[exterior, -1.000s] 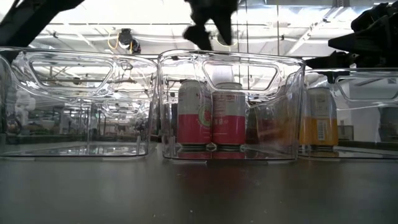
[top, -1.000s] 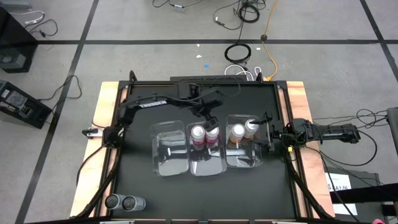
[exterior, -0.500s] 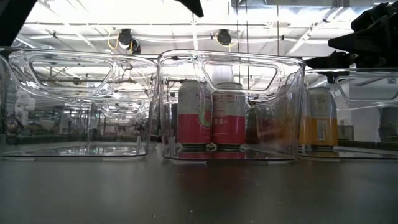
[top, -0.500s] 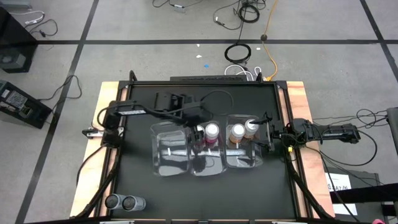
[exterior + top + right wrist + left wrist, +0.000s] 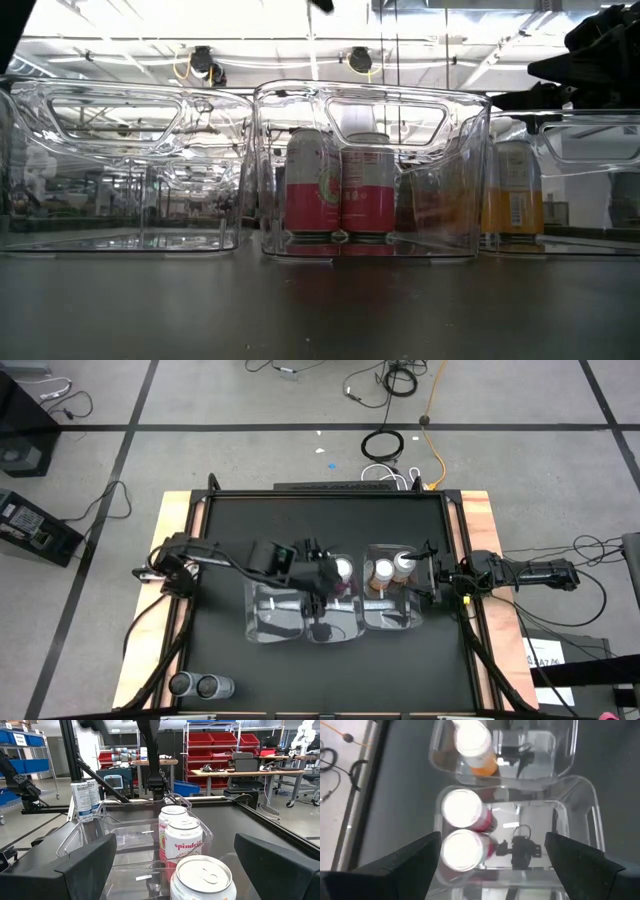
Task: Sort soda cans
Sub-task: Put the right white soda can into the left transparent bin
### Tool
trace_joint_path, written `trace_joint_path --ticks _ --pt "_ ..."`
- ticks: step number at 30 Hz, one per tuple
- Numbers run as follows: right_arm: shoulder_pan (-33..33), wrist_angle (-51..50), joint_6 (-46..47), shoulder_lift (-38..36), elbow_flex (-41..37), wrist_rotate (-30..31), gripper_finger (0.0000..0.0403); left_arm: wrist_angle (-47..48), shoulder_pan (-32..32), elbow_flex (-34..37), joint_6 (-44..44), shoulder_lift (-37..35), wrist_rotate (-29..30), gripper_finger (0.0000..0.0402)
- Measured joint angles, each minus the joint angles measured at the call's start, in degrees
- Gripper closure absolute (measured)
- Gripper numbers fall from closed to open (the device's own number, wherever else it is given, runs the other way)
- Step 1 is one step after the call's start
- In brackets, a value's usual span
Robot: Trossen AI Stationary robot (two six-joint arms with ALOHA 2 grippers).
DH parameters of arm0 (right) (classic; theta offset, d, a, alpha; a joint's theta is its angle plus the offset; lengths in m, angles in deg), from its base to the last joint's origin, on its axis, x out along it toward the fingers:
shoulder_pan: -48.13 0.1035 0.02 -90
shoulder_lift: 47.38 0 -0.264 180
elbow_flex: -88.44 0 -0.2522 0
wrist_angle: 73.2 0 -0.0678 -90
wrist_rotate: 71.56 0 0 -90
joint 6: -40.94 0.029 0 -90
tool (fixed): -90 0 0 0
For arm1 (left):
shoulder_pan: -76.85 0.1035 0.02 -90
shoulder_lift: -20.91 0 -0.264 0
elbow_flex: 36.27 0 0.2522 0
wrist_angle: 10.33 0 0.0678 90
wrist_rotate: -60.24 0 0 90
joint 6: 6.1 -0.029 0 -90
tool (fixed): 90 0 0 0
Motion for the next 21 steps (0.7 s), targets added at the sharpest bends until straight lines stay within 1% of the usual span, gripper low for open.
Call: trace_joint_path --ticks 3,6,8,11,15,18,21 --pt "0.0 0.0 0.0 0.0 0.0 0.0 0.0005 -10.3 -0.4 10.6 0.1 -2.3 -1.2 0.0035" --pt "0.0 0.0 0.0 0.0 0.0 0.0 0.0005 -22.6 -0.5 23.8 1.4 -6.9 -6.0 0.0035" --pt "0.0 0.0 0.0 0.0 0.0 0.0 0.0005 -29.9 -0.6 32.9 2.9 -11.1 -8.2 0.0035" --pt "0.0 0.0 0.0 0.0 0.0 0.0 0.0005 -38.4 -1.1 45.2 6.3 -19.6 -8.3 0.0035" --pt "0.0 0.0 0.0 0.0 0.0 0.0 0.0005 -45.6 -2.9 59.7 11.3 -31.7 -8.1 0.0035" --pt "0.0 0.0 0.0 0.0 0.0 0.0 0.0005 -46.0 -4.9 67.9 15.9 -40.9 -8.0 0.0035" --pt "0.0 -0.1 0.0 0.0 0.0 0.0 0.0005 -44.5 -7.4 74.1 19.5 -49.2 -7.9 0.0035"
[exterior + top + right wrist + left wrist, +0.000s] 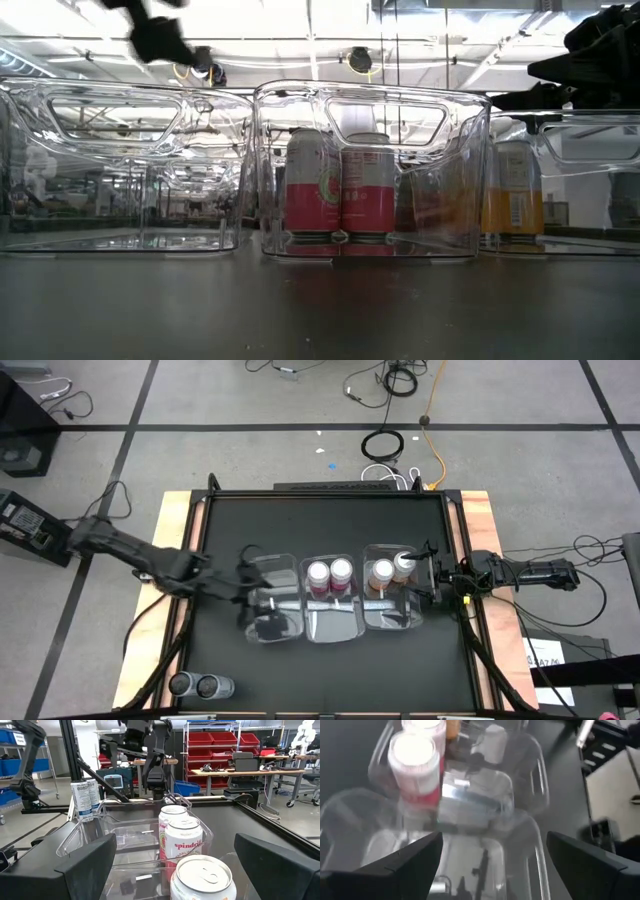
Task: Sort soda cans
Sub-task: Put the right white soda can into the left transparent bin
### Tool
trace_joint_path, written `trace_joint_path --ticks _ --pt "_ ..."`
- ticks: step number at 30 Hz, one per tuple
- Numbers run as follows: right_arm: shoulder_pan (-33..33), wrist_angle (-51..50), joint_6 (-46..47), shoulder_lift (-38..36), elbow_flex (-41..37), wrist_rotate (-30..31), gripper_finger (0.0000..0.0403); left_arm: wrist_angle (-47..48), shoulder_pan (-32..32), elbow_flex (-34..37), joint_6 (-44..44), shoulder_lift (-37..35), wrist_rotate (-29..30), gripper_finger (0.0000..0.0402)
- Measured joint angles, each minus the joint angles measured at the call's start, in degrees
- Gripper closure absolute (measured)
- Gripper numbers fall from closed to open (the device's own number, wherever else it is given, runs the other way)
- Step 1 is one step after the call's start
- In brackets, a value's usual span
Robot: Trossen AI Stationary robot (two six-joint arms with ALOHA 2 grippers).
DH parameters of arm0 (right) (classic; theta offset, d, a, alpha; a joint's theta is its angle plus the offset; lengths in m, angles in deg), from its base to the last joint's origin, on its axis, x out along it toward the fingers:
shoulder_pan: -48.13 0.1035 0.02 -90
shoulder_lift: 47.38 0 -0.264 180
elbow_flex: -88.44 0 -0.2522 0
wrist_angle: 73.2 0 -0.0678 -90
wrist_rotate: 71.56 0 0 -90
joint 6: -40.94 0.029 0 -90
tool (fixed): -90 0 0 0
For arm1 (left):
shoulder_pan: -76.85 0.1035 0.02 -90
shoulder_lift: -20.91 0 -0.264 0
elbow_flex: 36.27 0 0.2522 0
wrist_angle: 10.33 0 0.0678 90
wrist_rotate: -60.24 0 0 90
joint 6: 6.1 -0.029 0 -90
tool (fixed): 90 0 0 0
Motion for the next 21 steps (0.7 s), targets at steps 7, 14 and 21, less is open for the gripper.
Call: trace_joint_path --ticks 7,14,21 --pt "0.0 0.0 0.0 0.0 0.0 0.0 0.0005 14.1 -6.3 5.0 9.3 -16.7 0.0 0.0035" --pt "0.0 0.1 0.0 0.0 0.0 0.0 0.0005 24.2 -8.9 5.0 23.8 -25.0 0.0 0.0035" --pt "0.0 0.0 0.0 0.0 0.0 0.0 0.0005 21.9 -8.9 5.0 27.0 -25.4 0.1 0.0035"
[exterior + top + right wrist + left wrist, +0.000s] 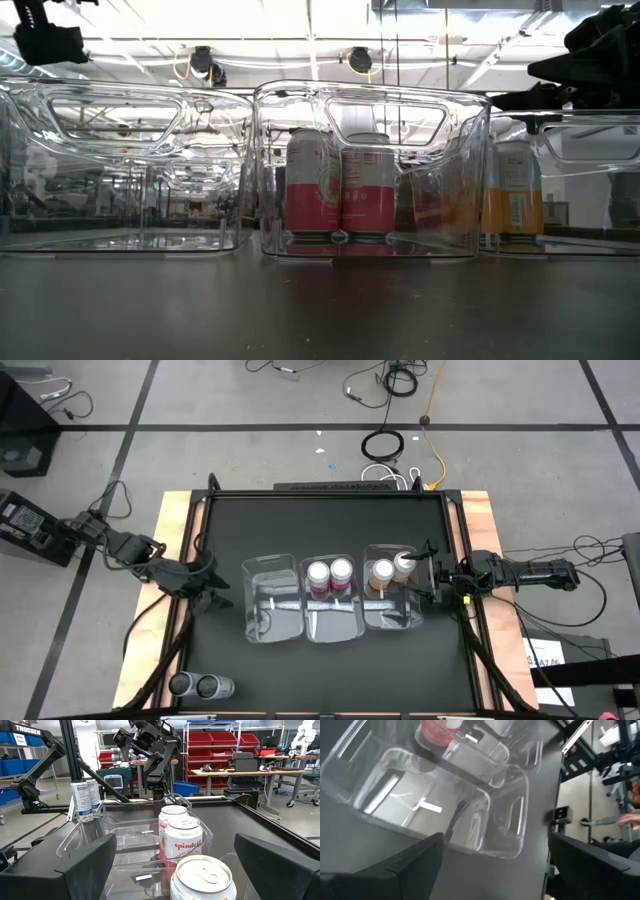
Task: Sort soda cans
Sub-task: Put the right white soda can into the left transparent bin
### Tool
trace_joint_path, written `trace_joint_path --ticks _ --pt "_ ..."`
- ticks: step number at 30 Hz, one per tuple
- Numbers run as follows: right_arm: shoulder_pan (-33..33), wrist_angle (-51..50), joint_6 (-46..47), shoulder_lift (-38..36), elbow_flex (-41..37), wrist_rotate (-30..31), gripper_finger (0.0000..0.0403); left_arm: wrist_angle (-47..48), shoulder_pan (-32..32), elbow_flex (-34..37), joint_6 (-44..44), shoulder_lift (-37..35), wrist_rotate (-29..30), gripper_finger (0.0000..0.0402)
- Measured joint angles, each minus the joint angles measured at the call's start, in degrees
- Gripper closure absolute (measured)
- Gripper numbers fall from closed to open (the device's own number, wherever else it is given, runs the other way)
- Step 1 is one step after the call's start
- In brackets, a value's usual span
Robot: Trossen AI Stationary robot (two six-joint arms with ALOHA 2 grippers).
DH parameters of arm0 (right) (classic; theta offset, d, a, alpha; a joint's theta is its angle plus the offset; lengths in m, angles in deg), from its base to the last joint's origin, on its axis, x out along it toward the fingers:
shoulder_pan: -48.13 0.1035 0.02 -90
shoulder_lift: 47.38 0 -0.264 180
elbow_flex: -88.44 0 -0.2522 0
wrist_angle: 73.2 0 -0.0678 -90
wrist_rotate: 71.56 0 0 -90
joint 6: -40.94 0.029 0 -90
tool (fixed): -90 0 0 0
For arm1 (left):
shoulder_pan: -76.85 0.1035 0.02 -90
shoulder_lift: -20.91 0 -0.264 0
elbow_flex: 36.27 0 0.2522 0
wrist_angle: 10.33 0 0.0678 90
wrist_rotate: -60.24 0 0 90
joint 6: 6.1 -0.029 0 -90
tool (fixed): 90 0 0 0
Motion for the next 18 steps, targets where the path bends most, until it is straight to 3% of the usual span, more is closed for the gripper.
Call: trace_joint_path --ticks 7,14,18 --pt "0.0 0.0 0.0 0.0 0.0 0.0 0.0005 -4.3 0.0 0.0 0.0 0.9 1.4 0.0035" --pt "0.0 0.0 0.0 0.0 0.0 0.0 0.0005 -4.0 0.0 0.0 2.4 1.8 10.4 0.0035" --pt "0.0 0.0 0.0 0.0 0.0 0.0 0.0005 -2.3 0.4 -0.7 6.8 3.2 10.7 0.0036"
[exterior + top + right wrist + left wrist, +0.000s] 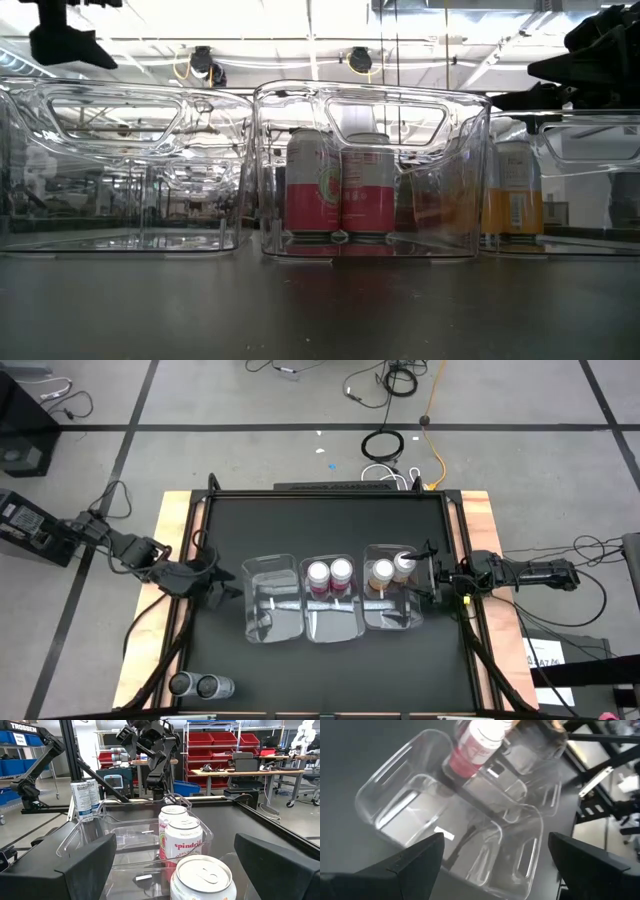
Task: Sort soda cans
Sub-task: Put the right white soda can into the left transparent bin
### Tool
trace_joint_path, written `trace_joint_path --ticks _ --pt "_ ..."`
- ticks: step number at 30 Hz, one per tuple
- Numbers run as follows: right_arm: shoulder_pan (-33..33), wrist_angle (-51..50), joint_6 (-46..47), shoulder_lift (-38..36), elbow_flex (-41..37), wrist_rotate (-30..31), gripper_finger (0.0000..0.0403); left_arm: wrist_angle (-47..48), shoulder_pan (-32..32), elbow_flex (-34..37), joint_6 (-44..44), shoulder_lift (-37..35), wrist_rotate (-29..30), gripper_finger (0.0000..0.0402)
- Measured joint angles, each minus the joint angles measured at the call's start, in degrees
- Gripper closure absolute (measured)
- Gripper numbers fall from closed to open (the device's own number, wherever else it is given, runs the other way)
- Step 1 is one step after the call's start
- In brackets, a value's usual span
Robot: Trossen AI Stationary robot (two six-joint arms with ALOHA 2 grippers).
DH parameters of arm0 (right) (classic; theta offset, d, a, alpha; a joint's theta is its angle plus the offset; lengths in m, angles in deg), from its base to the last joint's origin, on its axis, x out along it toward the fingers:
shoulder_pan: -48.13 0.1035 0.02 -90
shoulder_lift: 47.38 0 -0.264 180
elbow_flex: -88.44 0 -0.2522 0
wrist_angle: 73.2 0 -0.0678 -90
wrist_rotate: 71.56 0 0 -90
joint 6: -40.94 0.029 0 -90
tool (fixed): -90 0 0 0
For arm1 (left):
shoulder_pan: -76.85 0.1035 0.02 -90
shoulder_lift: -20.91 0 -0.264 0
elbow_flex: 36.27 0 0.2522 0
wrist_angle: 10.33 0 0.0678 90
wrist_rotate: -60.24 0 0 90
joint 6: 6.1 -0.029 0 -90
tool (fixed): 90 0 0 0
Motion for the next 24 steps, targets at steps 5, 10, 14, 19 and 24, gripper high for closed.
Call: trace_joint_path --ticks 5,10,14,19,24 --pt "0.0 0.0 0.0 0.0 0.0 0.0 0.0005 5.2 -0.1 -6.1 0.9 6.0 -0.1 0.0036" --pt "0.0 0.0 0.0 0.0 0.0 0.0 0.0005 15.3 -0.1 -17.3 1.2 15.5 -3.5 0.0036" --pt "0.0 0.0 0.0 0.0 0.0 0.0 0.0005 23.3 -0.4 -26.0 2.7 23.5 -8.8 0.0036" --pt "0.0 0.0 0.0 0.0 0.0 0.0 0.0005 26.8 -2.9 -32.8 10.1 30.2 -14.8 0.0036" --pt "0.0 0.0 0.0 0.0 0.0 0.0 0.0005 26.3 -8.0 -35.6 22.3 34.1 -15.5 0.0036"
